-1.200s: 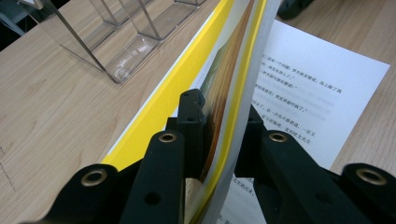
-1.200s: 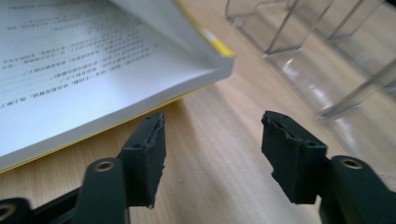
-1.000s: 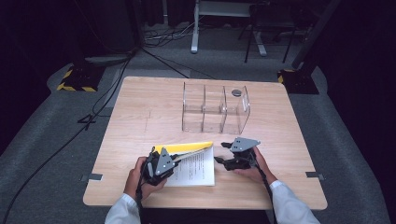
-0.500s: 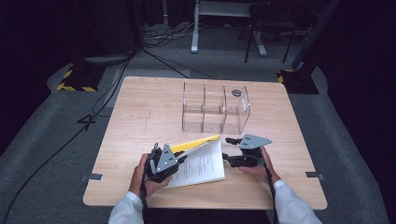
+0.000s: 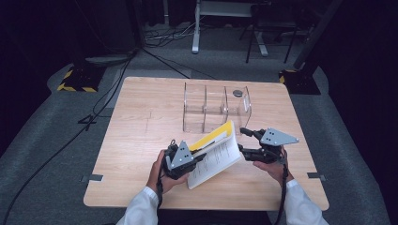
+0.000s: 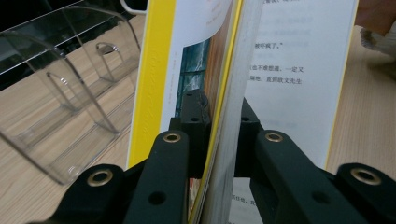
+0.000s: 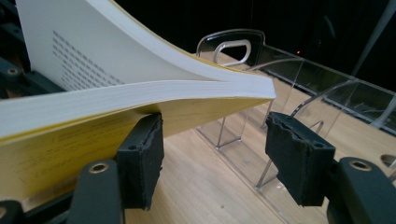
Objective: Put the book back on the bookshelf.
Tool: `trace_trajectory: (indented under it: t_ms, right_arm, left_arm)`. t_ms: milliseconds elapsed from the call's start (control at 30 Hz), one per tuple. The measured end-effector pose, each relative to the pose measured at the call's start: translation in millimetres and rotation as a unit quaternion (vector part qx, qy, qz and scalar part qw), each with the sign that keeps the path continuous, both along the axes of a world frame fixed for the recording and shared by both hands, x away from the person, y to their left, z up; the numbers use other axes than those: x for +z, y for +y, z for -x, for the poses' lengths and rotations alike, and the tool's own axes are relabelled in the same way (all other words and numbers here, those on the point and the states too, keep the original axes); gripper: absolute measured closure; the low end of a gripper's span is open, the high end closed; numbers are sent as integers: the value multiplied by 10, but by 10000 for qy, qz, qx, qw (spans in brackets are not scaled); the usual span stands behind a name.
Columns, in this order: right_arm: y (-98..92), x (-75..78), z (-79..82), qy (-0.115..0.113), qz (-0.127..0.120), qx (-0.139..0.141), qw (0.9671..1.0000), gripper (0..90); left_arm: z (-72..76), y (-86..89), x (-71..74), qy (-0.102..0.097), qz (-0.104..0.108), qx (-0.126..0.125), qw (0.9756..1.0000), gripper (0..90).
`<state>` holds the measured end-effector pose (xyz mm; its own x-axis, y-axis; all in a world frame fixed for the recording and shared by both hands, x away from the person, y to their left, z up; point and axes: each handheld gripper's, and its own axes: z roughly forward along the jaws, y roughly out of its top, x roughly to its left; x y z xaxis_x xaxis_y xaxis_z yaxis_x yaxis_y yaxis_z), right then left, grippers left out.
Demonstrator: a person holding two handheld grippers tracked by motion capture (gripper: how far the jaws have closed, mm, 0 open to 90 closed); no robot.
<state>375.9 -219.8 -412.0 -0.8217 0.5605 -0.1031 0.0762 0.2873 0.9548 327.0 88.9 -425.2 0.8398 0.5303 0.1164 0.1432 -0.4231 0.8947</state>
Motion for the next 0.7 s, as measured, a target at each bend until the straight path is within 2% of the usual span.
trace_trajectory:
  t_ms: [133, 233, 300, 367, 467, 600, 700]
  right_arm:
    - [52, 59, 74, -113, -15, 169, 9998, 370]
    - [144, 97, 142, -217, 23, 329, 9992, 321]
    - [188, 120, 172, -267, 54, 305, 9992, 320]
    - [269, 163, 215, -376, 149, 324, 9987, 318]
    - [363, 192, 239, -467, 149, 407, 9980, 305]
    - [484, 190, 229, -537, 279, 322, 9976, 305]
    - [538, 177, 224, -491, 274, 340, 9978, 306]
  left_arm:
    - [1, 6, -15, 24, 80, -24, 10000, 799]
    - [33, 75, -12, 58, 131, 3, 9999, 798]
    - [43, 94, -12, 71, 148, 17, 9999, 800]
    - [73, 139, -12, 57, 74, -19, 10000, 815]
    - [175, 191, -33, 55, -60, 16, 10000, 811]
    - [228, 328, -62, 177, 2, 49, 9998, 812]
    - [252, 387, -75, 255, 22, 76, 9996, 810]
